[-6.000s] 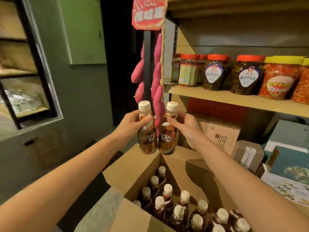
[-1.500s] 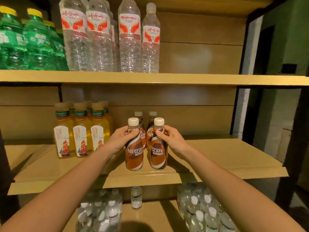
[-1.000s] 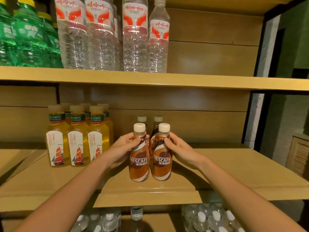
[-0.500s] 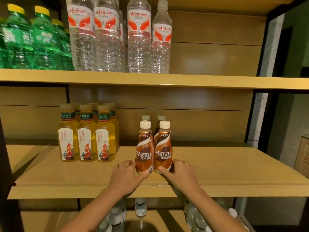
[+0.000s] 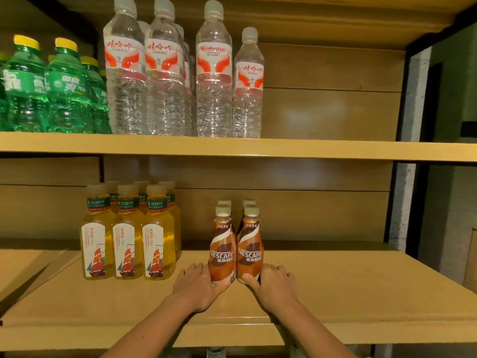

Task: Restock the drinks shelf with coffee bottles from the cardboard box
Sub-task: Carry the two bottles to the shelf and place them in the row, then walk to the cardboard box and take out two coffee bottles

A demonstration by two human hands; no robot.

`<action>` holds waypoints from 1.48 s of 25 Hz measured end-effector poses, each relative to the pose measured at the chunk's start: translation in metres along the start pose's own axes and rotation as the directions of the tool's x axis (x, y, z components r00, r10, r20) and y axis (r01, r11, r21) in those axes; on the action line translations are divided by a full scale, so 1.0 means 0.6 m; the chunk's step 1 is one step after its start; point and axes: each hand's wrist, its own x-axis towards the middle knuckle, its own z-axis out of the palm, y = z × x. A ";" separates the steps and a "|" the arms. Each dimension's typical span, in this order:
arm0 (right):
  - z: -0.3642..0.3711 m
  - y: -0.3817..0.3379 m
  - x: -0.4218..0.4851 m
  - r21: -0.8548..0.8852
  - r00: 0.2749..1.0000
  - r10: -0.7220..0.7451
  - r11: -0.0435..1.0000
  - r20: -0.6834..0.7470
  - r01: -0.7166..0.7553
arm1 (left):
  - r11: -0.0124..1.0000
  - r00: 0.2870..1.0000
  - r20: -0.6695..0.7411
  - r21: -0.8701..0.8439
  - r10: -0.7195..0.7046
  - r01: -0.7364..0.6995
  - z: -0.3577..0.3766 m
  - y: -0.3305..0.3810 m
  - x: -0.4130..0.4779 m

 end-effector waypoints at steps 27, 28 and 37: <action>-0.323 0.363 -0.481 -0.247 0.874 0.477 0.840 -0.088 -0.483 | 0.586 0.605 -0.047 -0.195 0.795 -0.786 -0.006 0.494 -0.295; -0.341 0.403 -0.531 -0.249 0.835 0.541 0.799 -0.101 -0.548 | 0.547 0.565 -0.032 -0.212 0.824 -0.810 0.003 0.550 -0.324; -0.549 0.766 -0.927 -0.261 0.547 0.807 0.491 -0.223 -0.831 | 0.146 0.160 -0.006 -0.386 0.987 -0.911 0.089 1.077 -0.636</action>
